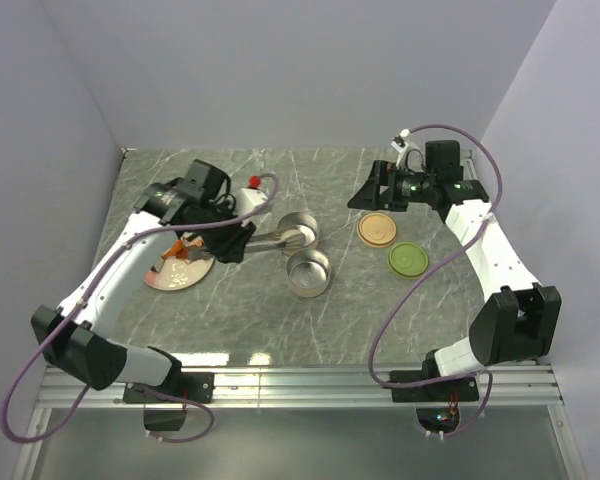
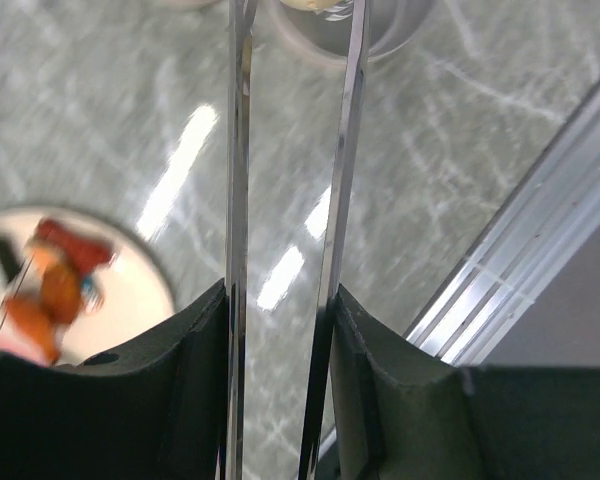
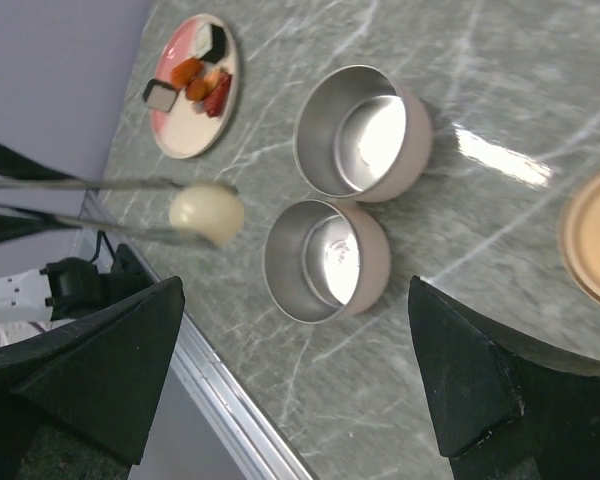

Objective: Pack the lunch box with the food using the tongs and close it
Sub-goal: Place the food into the lunch box, then pick up the food using the clamp, then place the food into the lunch box

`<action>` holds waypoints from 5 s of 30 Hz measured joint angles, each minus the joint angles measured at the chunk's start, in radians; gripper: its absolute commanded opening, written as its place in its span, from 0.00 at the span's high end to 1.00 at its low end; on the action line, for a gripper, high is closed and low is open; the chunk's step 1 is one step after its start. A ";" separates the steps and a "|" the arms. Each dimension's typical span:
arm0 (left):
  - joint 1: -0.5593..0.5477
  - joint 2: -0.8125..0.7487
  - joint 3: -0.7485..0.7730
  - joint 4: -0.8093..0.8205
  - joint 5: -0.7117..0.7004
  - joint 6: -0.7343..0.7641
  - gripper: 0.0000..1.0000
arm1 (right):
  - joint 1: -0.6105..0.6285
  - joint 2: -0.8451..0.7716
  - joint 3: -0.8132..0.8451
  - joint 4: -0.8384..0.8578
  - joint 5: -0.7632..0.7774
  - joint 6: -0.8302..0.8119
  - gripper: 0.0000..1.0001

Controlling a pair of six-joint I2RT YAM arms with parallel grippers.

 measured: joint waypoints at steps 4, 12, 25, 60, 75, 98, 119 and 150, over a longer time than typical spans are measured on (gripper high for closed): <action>-0.070 0.061 -0.005 0.053 0.013 -0.019 0.64 | -0.063 -0.007 0.007 -0.038 0.001 -0.023 0.00; -0.123 0.130 -0.015 0.116 0.003 -0.029 0.64 | -0.090 -0.039 0.006 -0.052 -0.008 -0.025 0.00; -0.136 0.145 -0.073 0.126 -0.078 -0.029 0.51 | -0.100 -0.042 0.005 -0.056 -0.020 -0.021 0.00; 0.417 -0.131 -0.104 0.031 -0.127 -0.078 0.39 | -0.107 -0.041 0.005 -0.068 -0.064 -0.041 0.00; 0.930 -0.140 -0.188 -0.035 -0.232 0.170 0.41 | -0.107 -0.034 0.005 -0.070 -0.086 -0.044 0.00; 0.951 -0.027 -0.270 -0.023 -0.246 0.258 0.53 | -0.107 -0.005 0.005 -0.064 -0.093 -0.027 0.00; 0.910 -0.024 -0.101 -0.096 -0.179 0.262 0.93 | -0.107 0.006 0.003 -0.061 -0.109 -0.014 0.00; -0.210 0.171 0.107 -0.071 -0.066 -0.068 0.92 | -0.107 0.000 -0.012 -0.064 -0.065 -0.027 0.00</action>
